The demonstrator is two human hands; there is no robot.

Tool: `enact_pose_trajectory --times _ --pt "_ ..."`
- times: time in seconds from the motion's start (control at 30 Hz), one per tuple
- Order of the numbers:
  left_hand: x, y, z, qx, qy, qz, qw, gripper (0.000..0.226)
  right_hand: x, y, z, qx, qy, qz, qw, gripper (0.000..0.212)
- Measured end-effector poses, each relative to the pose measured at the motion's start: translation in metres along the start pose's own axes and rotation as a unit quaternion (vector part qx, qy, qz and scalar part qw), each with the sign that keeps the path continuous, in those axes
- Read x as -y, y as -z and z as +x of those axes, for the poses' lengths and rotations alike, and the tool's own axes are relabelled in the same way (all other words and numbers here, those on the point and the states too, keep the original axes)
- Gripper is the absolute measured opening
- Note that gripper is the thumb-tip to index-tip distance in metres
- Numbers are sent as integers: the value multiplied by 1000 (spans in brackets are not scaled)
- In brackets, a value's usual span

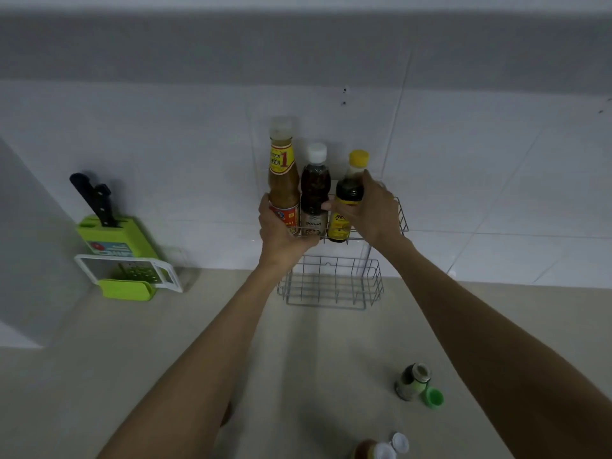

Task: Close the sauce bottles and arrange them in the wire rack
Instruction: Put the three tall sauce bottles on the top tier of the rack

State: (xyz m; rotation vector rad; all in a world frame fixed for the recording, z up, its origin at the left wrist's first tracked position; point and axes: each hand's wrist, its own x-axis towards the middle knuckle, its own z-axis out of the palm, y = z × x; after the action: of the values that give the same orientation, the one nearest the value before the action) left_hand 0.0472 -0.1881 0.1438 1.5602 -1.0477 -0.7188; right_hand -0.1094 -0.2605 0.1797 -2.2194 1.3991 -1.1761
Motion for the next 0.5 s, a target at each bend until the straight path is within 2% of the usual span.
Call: enact_pose_trajectory --times 0.2,0.37,0.43,0.5 --pt "3 -2 -2 -14 -24 -3 1000 125 5 -10 2 38 -45 -24 998 74" --pt "-4 3 -7 16 -2 8 1000 130 7 -5 -13 92 -105 22 990 87" --pt "-6 9 -14 20 17 7 1000 127 11 -3 -23 56 -130 64 988 89" --pt "-7 20 -28 -1 18 27 999 115 19 0 -43 -7 -115 91 989 79"
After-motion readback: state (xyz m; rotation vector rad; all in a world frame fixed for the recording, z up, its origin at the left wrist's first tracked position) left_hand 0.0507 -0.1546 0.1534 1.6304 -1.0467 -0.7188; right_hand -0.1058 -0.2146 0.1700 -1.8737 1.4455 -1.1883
